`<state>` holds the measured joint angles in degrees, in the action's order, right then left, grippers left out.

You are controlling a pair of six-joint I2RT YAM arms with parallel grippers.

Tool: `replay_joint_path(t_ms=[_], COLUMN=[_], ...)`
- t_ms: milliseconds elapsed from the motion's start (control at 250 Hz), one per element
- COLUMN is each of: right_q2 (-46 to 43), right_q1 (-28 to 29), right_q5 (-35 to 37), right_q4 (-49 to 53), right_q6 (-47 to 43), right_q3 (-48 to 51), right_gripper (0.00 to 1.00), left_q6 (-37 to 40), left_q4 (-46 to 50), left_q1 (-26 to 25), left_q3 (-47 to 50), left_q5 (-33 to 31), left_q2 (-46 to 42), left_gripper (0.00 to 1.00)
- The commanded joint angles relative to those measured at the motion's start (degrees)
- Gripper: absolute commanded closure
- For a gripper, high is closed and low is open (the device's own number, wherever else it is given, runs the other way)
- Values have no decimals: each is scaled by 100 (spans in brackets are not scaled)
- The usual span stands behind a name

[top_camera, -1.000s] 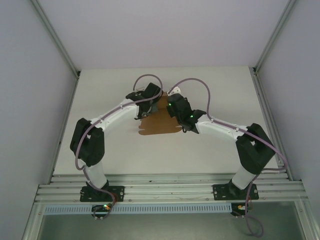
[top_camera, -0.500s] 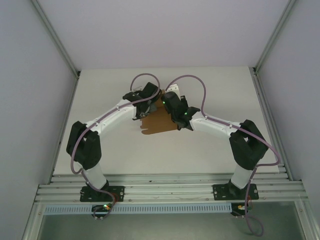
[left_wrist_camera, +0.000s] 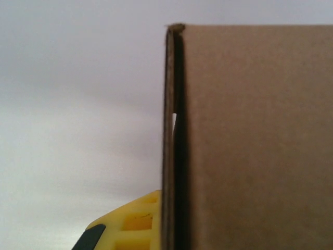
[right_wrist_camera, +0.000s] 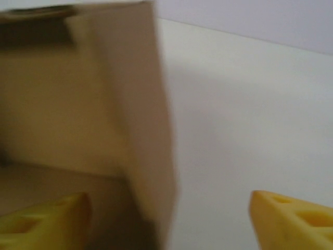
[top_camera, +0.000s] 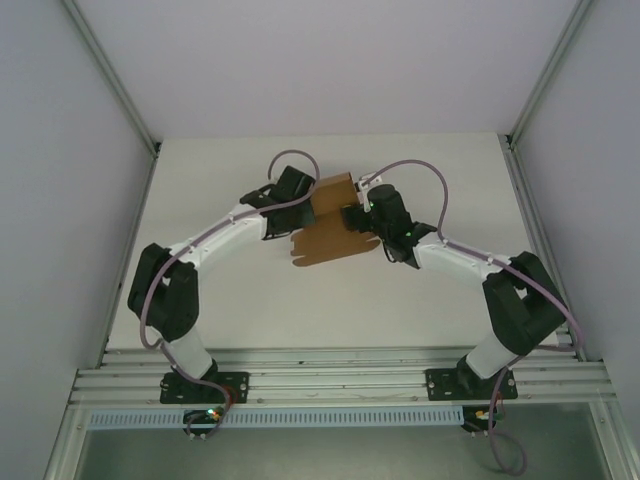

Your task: Assemble paper box

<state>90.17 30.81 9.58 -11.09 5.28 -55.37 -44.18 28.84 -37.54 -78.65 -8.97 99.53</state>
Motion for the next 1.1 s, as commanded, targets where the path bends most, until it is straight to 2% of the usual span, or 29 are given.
replay_joint_path(t_ms=[0,108,192,256,355,455,559,735,975,1094], right_q2=[-483,-982,-1713,-2220,-2971,-3600,-4119,-4438,-4262,-4220], right_q1=[59,49,1,-121,-493,-1054,-1493,-1818,-2006,-2075], right_q5=[-1432,-1346,-1147,-822,-157,-64,-137,-317,-533,-605], right_q4=[-517,-707,-703,-280,723,1553,2039,2398,2611,2639], right_q6=[13,81,211,420,920,1333,1467,1526,1487,1428], right_q3=[108,435,695,756,789,955,1240,1589,1708,1735], right_gripper=[0,0,0,0,1,1,0,0,0,0], left_q6=[413,774,1519,2399,4025,5571,6771,7628,7714,7666], left_q4=[1,0,-148,-153,224,1213,2333,3579,4173,4270], left_q1=[-6,-2,42,128,357,405,293,75,-418,-567], left_q3=[-297,-290,-214,-194,-248,-553,-1098,-2210,-3256,-3543], left_q5=[242,308,612,1122,2567,2874,2355,1294,-334,-395], left_q2=[263,283,230,192,198,262,525,1312,2509,2916], left_gripper=[100,100,100,100,100,100,100,100,100,100])
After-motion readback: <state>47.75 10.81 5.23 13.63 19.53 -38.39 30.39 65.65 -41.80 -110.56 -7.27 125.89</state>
